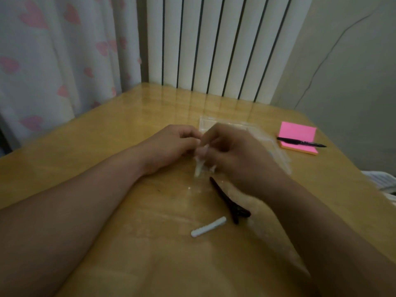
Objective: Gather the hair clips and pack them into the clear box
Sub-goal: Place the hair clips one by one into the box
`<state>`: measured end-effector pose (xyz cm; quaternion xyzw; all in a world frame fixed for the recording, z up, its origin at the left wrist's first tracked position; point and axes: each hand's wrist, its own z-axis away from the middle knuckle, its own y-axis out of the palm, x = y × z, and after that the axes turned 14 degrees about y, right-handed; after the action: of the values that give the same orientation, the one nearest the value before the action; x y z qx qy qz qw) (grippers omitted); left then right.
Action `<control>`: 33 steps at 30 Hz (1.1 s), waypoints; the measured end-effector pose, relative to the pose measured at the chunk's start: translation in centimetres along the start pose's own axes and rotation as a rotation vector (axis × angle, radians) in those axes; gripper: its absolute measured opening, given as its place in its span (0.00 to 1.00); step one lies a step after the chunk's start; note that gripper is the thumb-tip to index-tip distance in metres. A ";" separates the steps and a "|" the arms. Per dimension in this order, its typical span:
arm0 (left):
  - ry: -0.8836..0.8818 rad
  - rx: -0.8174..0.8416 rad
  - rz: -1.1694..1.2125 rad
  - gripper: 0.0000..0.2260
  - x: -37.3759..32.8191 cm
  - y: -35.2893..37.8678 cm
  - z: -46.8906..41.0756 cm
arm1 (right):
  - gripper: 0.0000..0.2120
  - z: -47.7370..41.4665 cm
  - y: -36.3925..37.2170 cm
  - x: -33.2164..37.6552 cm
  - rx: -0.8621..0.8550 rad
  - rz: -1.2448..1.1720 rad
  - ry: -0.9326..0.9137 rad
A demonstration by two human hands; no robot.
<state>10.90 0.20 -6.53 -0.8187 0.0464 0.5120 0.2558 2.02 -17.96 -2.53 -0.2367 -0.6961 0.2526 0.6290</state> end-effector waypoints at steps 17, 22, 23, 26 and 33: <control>-0.003 -0.008 -0.078 0.09 0.2 -0.1 -0.2 | 0.04 -2.6 -5.1 -4.8 -0.175 0.376 0.246; -0.018 -0.010 -0.079 0.08 0.3 -0.1 -0.2 | 0.07 -2.8 -4.6 -4.8 -0.170 0.419 0.299; -0.018 -0.011 -0.075 0.08 0.3 0.0 -0.2 | 0.07 -2.8 -4.5 -4.8 -0.170 0.421 0.307; -0.012 -0.006 -0.072 0.09 0.1 0.0 -0.1 | 0.05 -2.8 -4.4 -4.9 -0.195 0.425 0.290; -0.020 0.005 -0.075 0.09 -0.2 -0.1 0.1 | 0.02 -1.9 -4.6 -3.4 -0.193 0.365 0.059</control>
<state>10.73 0.28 -6.35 -0.8140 0.0143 0.5103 0.2772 4.19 -23.56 -2.01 -0.4251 -0.6439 0.2874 0.5674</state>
